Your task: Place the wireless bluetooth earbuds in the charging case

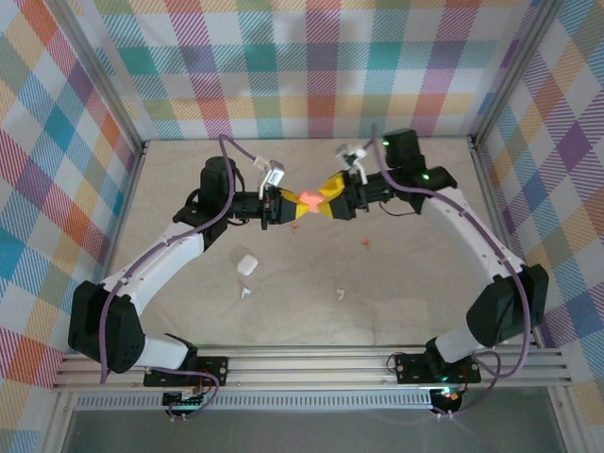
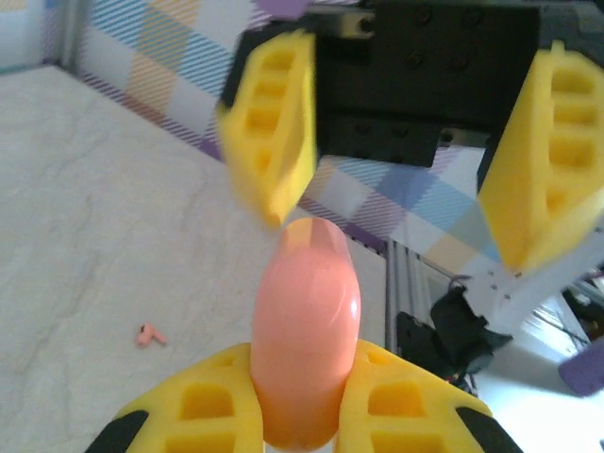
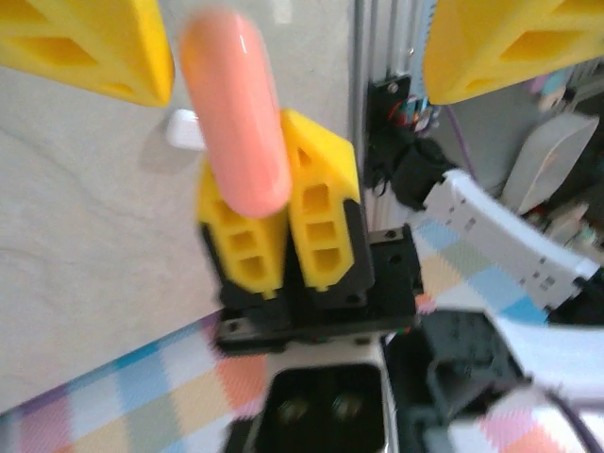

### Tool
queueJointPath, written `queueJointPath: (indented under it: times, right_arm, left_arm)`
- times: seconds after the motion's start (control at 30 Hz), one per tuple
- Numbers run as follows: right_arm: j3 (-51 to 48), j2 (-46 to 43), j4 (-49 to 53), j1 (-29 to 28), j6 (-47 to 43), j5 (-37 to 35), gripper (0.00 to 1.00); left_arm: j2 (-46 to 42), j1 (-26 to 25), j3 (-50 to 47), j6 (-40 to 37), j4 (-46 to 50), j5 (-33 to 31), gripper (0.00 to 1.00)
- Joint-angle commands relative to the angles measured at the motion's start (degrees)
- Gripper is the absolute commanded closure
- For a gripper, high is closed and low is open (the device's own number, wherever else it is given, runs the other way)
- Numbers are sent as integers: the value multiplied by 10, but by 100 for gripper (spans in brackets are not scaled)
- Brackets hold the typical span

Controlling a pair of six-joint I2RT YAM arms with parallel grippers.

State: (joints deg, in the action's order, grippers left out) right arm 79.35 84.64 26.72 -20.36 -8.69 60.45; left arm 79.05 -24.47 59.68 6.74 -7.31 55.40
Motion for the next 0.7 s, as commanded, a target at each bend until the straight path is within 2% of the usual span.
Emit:
queueJointPath:
  times: [0.0, 0.03, 0.13, 0.3, 0.43, 0.57, 0.67]
  right_arm:
    - [-41, -41, -179, 33, 222, -33, 33]
    - [-34, -43, -137, 33, 219, -75, 36]
    - [-27, -35, -87, 29, 240, -119, 41]
    - [-52, -32, -114, -25, 256, -145, 42]
    - [-101, -27, -224, -37, 342, -154, 41]
    - [-159, -25, -431, -38, 460, -93, 40]
    - [-158, -21, -458, -39, 477, -74, 41]
  left_arm:
    - [-13, -1, -57, 162, -150, -70, 95]
    - [-16, -1, -71, 186, -176, -85, 96]
    - [-29, -1, -99, 240, -227, -123, 96]
    - [-47, -1, -93, 279, -226, -142, 95]
    - [-50, -6, -85, 307, -249, -117, 92]
    - [-49, -21, -84, 324, -270, -95, 90]
    - [-53, -34, -81, 324, -268, -90, 90]
